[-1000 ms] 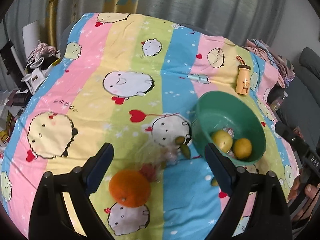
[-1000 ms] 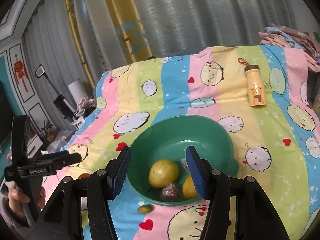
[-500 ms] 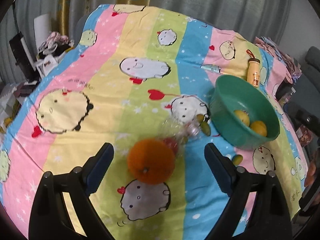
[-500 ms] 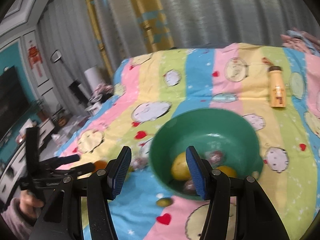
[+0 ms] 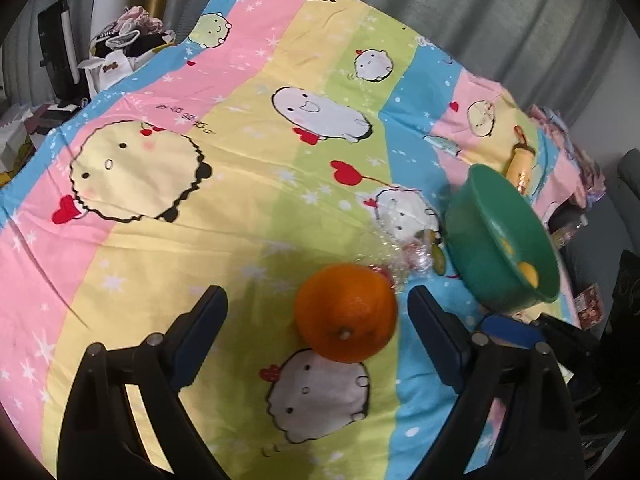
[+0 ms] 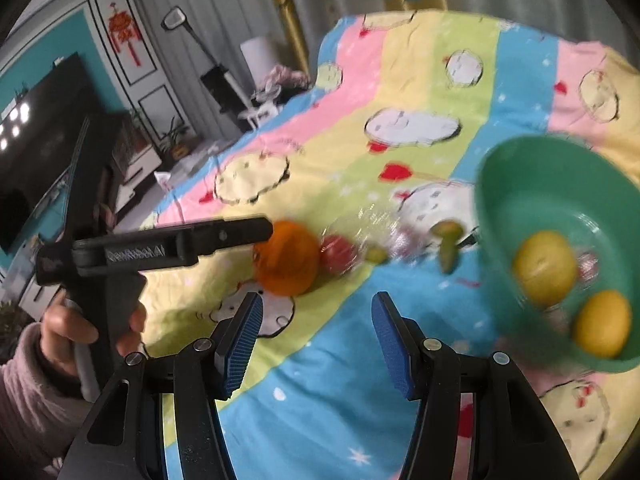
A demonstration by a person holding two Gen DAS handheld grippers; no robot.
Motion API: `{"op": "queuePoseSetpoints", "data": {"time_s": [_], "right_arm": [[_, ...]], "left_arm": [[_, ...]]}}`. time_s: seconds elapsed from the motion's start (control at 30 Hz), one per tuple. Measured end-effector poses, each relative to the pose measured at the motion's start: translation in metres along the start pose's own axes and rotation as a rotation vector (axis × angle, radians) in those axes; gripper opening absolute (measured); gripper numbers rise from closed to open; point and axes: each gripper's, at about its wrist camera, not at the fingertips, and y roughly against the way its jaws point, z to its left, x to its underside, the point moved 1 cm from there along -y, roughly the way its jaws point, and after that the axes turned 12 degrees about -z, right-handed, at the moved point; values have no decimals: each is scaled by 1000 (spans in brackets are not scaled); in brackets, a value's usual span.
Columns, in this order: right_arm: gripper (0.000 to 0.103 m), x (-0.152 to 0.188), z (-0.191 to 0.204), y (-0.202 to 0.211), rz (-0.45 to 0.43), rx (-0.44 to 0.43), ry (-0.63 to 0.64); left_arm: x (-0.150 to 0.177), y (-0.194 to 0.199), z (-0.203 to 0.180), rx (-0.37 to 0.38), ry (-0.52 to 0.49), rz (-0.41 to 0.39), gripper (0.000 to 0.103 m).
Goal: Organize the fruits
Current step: 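Move both tools toward the orange from opposite sides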
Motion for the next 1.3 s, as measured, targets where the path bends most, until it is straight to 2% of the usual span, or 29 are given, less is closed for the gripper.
{"op": "queuePoseSetpoints", "data": {"time_s": [0.17, 0.3, 0.4, 0.5, 0.6, 0.77, 0.9, 1.03, 1.13, 1.3], "right_arm": [[57, 16, -1, -16, 27, 30, -72], [57, 20, 3, -16, 11, 48, -103], [58, 19, 6, -15, 3, 63, -121], [74, 19, 8, -18, 6, 84, -146], [74, 18, 11, -20, -2, 72, -178], [74, 10, 18, -25, 5, 112, -162], [83, 2, 24, -28, 8, 147, -146], [83, -3, 25, -32, 11, 170, -157], [83, -5, 28, -35, 14, 163, -158], [83, -6, 38, -45, 19, 127, -137]], "left_arm": [[0, 0, 6, -29, -22, 5, 92], [-4, 2, 11, -28, -3, 3, 94], [-6, 5, 9, -12, 9, 3, 101], [-8, 8, 8, 12, 25, 1, 103], [-11, 11, 9, 22, 39, -3, 103], [-11, 13, 10, 42, 53, 5, 103], [-13, 13, 16, 51, 79, 9, 103], [-14, 10, 23, 58, 100, 24, 103], [-13, 4, 28, 90, 123, 60, 103], [-6, -8, 32, 204, 186, 133, 103]]}}
